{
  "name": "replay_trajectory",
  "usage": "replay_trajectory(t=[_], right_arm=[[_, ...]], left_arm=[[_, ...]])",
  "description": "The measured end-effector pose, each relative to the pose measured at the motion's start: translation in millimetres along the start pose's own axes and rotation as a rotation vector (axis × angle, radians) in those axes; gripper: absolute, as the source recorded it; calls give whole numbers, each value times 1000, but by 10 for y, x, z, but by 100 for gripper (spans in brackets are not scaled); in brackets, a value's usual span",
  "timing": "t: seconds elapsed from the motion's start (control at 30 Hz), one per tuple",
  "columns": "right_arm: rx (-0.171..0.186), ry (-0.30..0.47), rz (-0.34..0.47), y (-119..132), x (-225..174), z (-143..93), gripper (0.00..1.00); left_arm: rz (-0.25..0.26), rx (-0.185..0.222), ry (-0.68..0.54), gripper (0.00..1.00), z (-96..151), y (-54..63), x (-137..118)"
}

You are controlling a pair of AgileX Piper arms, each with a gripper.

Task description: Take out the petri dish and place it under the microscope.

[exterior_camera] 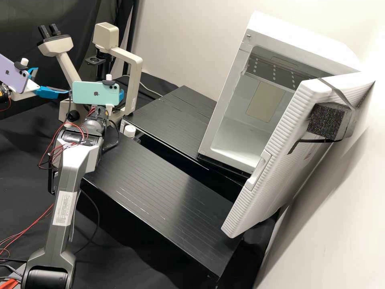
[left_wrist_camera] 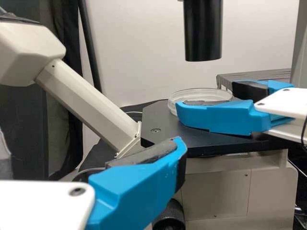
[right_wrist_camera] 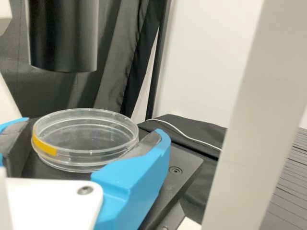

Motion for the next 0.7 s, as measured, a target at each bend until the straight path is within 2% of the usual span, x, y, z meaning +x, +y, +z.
replay_trajectory(t=[0.13,0.37,0.5,0.7], right_arm=[[23,8,-4,5,-79,39,100],[59,76,24,83,-429,8,100],[51,104,33,111,-688,27,100],[75,169,105,172,-1139,59,100]], left_arm=[[0,0,0,100,0,0,0],[0,0,0,100,0,0,0],[0,0,0,100,0,0,0],[0,0,0,100,0,0,0]])
